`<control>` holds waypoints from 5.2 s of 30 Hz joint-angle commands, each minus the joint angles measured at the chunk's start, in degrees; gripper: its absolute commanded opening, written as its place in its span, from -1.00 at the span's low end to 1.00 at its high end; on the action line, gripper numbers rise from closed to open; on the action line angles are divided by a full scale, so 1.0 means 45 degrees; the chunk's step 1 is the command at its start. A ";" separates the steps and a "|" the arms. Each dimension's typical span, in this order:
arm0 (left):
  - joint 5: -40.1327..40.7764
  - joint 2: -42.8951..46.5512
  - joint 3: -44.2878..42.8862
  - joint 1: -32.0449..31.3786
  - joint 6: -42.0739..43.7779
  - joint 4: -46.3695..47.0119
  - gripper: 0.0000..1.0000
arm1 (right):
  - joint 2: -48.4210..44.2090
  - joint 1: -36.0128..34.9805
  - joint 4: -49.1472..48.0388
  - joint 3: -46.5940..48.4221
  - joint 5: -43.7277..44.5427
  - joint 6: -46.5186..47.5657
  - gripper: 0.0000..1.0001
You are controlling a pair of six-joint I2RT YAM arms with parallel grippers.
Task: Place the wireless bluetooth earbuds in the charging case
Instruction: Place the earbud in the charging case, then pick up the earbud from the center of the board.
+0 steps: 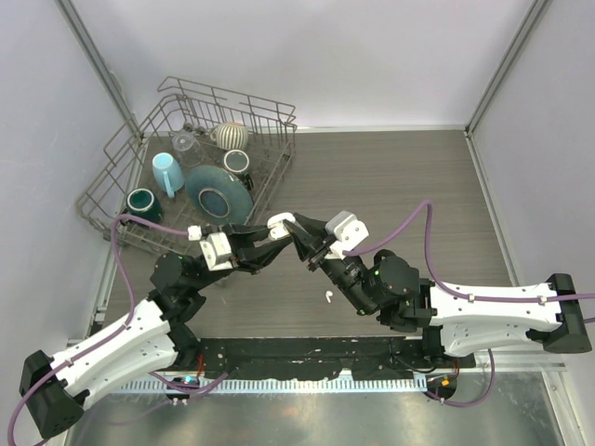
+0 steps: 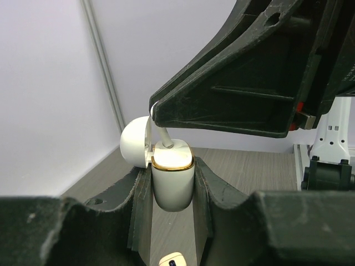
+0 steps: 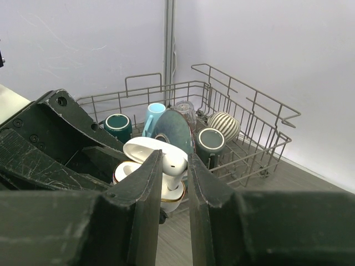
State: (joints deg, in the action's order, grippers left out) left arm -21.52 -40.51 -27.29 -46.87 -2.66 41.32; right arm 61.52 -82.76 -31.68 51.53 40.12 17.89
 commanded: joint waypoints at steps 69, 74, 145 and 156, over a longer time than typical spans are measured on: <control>0.1676 0.0897 0.0127 -0.0053 -0.0113 0.0486 -1.00 | -0.4492 0.3078 1.3066 0.0071 0.4877 -1.1902 0.88; 0.1735 0.0858 0.0029 -0.0053 -0.0113 0.0388 -0.99 | -0.2038 0.4771 1.6001 0.1670 0.2223 -1.3115 0.88; 0.2028 0.1268 0.0166 -0.0033 0.0239 -0.0804 -1.00 | 0.5743 0.4036 1.6475 0.1069 -0.4032 -1.7922 0.03; 0.2126 0.1502 0.0166 -0.0053 0.0297 -0.0979 -1.00 | 0.6485 0.4543 1.6044 0.1069 -0.4188 -1.7589 -0.14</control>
State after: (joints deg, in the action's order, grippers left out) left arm -12.80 -34.57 -25.91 -47.22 -2.28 35.03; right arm 89.82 -63.51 41.85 55.64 20.67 -61.58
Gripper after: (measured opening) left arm 0.319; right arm 0.437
